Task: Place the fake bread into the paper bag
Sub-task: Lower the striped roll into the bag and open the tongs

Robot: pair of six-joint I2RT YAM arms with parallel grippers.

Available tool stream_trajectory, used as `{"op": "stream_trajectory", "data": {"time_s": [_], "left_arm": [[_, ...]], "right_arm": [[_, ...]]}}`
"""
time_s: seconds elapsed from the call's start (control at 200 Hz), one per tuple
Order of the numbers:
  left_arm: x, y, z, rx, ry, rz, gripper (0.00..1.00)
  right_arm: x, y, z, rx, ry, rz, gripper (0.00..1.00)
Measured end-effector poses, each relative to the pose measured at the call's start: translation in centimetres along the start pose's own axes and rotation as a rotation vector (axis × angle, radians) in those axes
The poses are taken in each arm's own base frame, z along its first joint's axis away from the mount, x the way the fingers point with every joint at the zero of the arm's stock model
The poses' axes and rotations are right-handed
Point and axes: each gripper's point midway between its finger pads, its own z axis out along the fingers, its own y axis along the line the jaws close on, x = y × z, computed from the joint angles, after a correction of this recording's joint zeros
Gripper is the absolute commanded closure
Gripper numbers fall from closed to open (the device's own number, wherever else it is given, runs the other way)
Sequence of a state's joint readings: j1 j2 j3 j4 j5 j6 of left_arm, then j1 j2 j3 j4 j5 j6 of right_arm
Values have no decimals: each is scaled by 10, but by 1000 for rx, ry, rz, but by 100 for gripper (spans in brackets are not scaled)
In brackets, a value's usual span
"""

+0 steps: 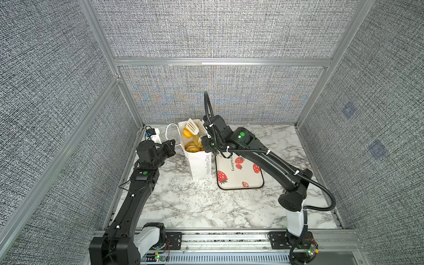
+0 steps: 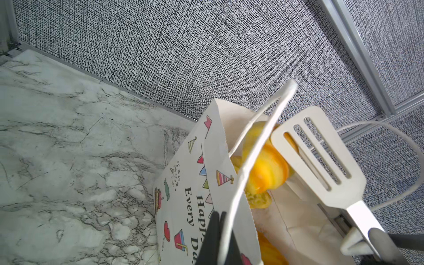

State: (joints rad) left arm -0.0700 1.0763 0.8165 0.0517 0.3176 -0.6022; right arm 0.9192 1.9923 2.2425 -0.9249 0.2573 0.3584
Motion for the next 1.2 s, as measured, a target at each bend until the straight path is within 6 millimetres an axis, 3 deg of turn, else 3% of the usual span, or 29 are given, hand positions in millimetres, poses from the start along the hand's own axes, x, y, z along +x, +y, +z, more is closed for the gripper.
{"op": "stream_trajectory", "data": {"time_s": [0.495,1.115,1.2], "left_arm": [[4,2,1,2,10,-10,100],[-18,-26,-8,78,-17,17,100],[-20,-29,-9,82,-14,21,85]], "right_arm": [[-9,0,-7,-7,-17,10,48],[-45,-17,-84,-12,-168,40,50],[-49,-21,-93,-1,-192,40,50]]}}
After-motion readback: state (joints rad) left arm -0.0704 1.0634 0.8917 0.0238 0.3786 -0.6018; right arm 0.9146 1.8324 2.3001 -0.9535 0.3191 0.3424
